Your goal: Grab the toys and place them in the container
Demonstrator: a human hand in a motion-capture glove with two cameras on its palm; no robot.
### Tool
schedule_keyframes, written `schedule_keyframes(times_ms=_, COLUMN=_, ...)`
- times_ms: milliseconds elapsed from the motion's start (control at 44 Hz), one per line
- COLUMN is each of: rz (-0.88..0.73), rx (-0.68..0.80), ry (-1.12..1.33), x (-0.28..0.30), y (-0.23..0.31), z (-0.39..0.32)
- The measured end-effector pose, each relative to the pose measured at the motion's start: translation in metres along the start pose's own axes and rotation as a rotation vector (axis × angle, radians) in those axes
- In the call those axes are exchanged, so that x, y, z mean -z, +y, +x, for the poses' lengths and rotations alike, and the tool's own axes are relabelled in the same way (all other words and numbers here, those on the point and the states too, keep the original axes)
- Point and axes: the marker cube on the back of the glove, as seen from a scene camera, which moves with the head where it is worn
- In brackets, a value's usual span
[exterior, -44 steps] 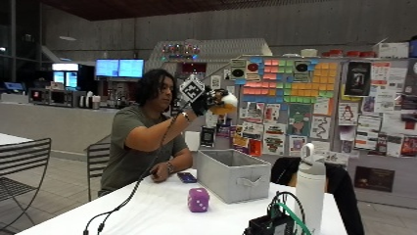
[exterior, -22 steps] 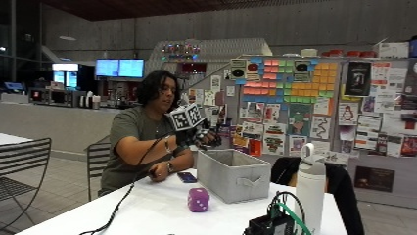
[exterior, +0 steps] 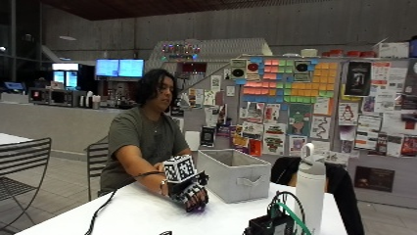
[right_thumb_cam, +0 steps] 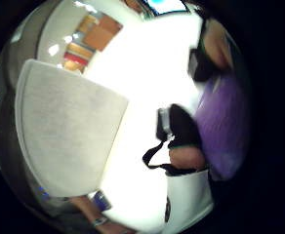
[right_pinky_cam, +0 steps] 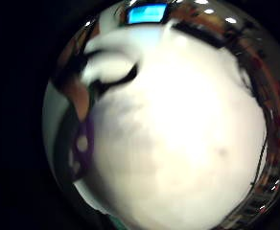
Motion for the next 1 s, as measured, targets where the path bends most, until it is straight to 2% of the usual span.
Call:
schedule_keyframes(times_ms=136, rz=0.077, rx=0.071, ry=0.067, x=0.009, y=0.003, z=0.008)
schedule_keyframes(times_ms=227, rz=0.145, rx=0.088, ry=-0.002, x=0.033, y=0.014, z=0.003)
schedule_keyframes(times_ms=432, rz=0.335, rx=0.121, ry=-0.392, x=0.157, y=0.032, z=-0.048)
schedule_keyframes(times_ms=568, rz=0.41, rx=0.275, ry=-0.513, x=0.252, y=0.036, z=-0.106)
schedule_keyframes(times_ms=704, rz=0.421, rx=0.426, ry=-0.563, x=0.312, y=0.03, z=-0.177)
schedule_keyframes(times_ms=818, rz=0.422, rx=0.493, ry=-0.533, x=0.331, y=0.013, z=-0.222)
schedule_keyframes(times_ms=886, rz=0.443, rx=0.583, ry=-0.474, x=0.329, y=0.001, z=-0.239)
schedule_keyframes(times_ms=1000, rz=0.377, rx=0.466, ry=-0.564, x=0.331, y=-0.014, z=-0.271)
